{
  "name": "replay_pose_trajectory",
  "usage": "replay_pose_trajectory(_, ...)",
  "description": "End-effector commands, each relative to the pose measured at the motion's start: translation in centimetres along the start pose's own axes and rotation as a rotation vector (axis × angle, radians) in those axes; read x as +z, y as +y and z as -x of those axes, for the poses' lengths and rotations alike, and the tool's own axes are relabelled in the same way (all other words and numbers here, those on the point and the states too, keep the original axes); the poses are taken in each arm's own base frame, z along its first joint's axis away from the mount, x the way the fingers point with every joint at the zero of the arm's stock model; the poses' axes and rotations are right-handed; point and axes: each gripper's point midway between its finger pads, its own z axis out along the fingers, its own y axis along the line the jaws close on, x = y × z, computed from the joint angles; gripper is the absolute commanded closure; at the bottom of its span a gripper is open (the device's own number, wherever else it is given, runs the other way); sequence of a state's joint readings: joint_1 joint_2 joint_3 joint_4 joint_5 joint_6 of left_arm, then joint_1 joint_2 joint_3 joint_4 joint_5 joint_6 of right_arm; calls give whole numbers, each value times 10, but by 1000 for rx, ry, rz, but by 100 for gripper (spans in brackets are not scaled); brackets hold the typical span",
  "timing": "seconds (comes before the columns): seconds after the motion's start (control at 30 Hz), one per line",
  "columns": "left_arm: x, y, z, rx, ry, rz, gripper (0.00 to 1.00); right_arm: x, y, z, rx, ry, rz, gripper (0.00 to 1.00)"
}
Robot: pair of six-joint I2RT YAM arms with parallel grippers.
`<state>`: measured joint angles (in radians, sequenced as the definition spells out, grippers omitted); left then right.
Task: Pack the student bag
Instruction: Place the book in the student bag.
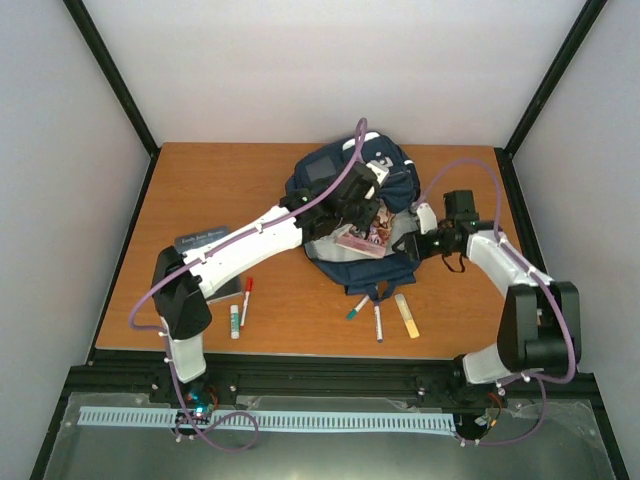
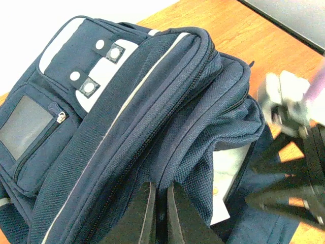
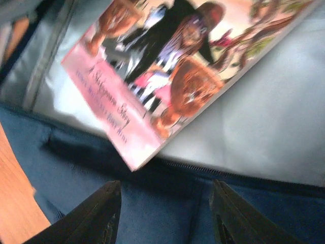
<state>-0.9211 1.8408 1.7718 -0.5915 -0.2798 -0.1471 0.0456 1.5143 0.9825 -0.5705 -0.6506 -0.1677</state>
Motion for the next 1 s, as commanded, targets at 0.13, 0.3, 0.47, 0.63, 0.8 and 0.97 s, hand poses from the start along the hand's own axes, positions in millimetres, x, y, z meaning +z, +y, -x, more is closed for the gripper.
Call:
replay_pose_trajectory(0.13,-43,10,61,-118,-202,-10,99,2,28,5,-521,-80,-239,53)
replay_pose_trajectory(0.3,-45,13,66,-118,-206,-6,99,18,44,8,-662,-61,-314,47)
replay_pose_trajectory(0.47,-46,16,66,-122,-206,-3,99,35,52,8,-753,-39,-371,39)
replay_pose_trajectory(0.63,-48,20,66,-118,-204,3,99,50,39,3,-789,17,-435,37)
replay_pose_trajectory(0.8,-49,24,63,-122,-204,6,99,63,23,-10,-827,90,-460,33)
replay_pose_trajectory(0.97,-47,26,60,-120,-198,7,99,62,7,-11,-857,109,-545,25)
